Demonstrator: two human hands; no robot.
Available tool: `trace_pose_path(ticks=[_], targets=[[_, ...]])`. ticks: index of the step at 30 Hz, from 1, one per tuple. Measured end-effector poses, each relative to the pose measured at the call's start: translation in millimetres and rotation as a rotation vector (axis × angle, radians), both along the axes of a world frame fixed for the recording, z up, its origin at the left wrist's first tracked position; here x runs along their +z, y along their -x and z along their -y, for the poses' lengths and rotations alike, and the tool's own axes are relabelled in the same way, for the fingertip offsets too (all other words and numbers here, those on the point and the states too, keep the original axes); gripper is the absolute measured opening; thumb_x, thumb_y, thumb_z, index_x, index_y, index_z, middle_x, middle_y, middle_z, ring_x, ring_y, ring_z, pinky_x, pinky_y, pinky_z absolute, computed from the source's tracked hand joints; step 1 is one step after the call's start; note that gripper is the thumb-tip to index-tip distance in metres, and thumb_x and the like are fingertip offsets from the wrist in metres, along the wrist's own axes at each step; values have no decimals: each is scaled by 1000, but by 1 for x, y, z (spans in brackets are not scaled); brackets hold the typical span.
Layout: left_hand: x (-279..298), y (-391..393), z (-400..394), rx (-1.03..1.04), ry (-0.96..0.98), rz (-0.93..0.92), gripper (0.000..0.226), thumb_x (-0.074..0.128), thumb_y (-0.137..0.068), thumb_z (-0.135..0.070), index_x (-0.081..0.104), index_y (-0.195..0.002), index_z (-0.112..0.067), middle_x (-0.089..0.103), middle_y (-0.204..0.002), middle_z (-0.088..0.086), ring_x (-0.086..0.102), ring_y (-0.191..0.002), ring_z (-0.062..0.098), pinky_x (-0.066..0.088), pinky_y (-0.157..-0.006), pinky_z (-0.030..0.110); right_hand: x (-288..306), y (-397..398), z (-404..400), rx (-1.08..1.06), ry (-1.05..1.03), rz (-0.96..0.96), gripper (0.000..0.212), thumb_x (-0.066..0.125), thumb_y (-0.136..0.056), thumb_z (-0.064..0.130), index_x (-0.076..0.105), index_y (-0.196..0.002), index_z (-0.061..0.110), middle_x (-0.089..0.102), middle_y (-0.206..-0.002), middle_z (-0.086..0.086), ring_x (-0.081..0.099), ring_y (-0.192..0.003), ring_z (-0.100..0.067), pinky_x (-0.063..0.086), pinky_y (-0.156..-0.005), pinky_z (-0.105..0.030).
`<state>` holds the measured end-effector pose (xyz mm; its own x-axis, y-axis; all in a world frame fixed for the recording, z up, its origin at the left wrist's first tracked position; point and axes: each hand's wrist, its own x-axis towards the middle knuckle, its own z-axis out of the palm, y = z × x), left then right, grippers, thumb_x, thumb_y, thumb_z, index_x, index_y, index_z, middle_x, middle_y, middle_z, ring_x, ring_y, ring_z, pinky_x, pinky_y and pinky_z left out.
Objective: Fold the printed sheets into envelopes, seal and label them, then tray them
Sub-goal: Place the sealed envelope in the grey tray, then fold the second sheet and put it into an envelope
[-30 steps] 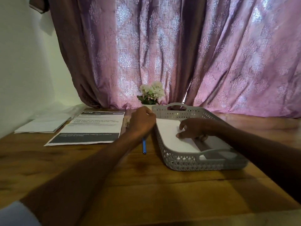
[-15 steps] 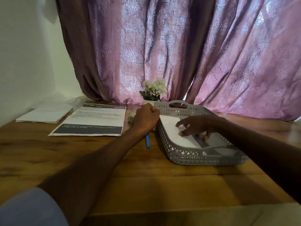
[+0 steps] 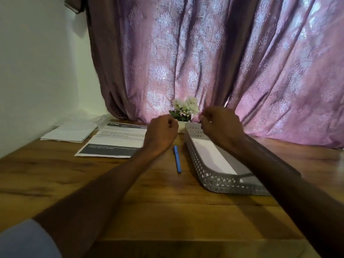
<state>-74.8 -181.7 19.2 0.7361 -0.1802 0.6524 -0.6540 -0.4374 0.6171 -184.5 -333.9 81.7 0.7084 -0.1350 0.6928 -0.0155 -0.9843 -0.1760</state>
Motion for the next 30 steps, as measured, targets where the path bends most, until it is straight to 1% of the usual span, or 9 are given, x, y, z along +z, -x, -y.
trace_pose_path(ticks=[3, 7, 10, 12, 16, 19, 24, 28, 30], targets=[[8, -4, -54, 78, -125, 121, 28, 58, -101, -30, 68, -78, -18, 66, -69, -3, 59, -63, 12, 40, -59, 28, -19, -7, -49, 161, -94, 64, 23, 54, -93, 32, 73, -93, 21, 75, -90, 3, 68, -82, -20, 55, -74, -38], [2, -18, -134, 351, -384, 164, 27, 54, -102, -32, 69, -89, -15, 71, -87, 6, 63, -78, 24, 41, -66, 32, -49, -35, -109, 250, -128, -85, 26, 50, -94, 30, 74, -94, 20, 76, -91, 1, 68, -83, -21, 56, -74, -39], [-21, -29, -181, 551, -521, 27, 33, 49, -104, -38, 71, -99, -15, 70, -101, 8, 63, -94, 28, 44, -72, 38, -65, -71, -142, 247, -169, -236, 30, 47, -89, 31, 74, -100, 21, 75, -101, -1, 69, -93, -26, 57, -81, -39], [-29, -35, -194, 612, -562, -115, 41, 48, -104, -44, 71, -109, -11, 68, -111, 14, 63, -103, 32, 50, -81, 42, -74, -91, -159, 217, -88, -314, 28, 49, -92, 29, 71, -108, 21, 73, -110, -4, 67, -102, -29, 55, -84, -38], [-35, -34, -189, 616, -651, -214, 56, 44, -103, -57, 62, -129, -11, 58, -130, 15, 54, -120, 33, 49, -94, 44, -91, -103, -165, 203, 14, -382, 35, 47, -101, 41, 62, -126, 23, 67, -126, -6, 61, -116, -28, 51, -94, -40], [-34, -31, -180, 614, -720, -253, 62, 44, -101, -62, 59, -133, -11, 50, -138, 18, 47, -128, 34, 46, -99, 45, -99, -102, -150, 204, 44, -407, 36, 45, -100, 49, 64, -119, 24, 68, -123, -5, 63, -113, -28, 52, -94, -42], [-33, -33, -174, 574, -659, -312, 67, 49, -98, -64, 57, -137, -9, 49, -141, 19, 43, -132, 35, 43, -104, 46, -102, -98, -136, 209, 52, -411, 28, 46, -99, 48, 58, -93, 24, 69, -106, -4, 64, -102, -28, 52, -83, -39], [-31, -43, -177, 549, -463, -386, 68, 57, -95, -63, 56, -137, -9, 57, -140, 16, 52, -128, 35, 46, -101, 45, -98, -94, -138, 193, 83, -444, 33, 45, -101, 47, 63, -113, 23, 67, -119, -6, 62, -111, -29, 52, -91, -40], [-27, -47, -180, 475, -283, -456, 61, 62, -96, -56, 58, -134, -8, 64, -135, 12, 61, -117, 30, 51, -86, 37, -98, -93, -138, 199, 80, -452, 35, 46, -101, 47, 63, -118, 22, 66, -123, -6, 61, -113, -28, 51, -93, -40]])
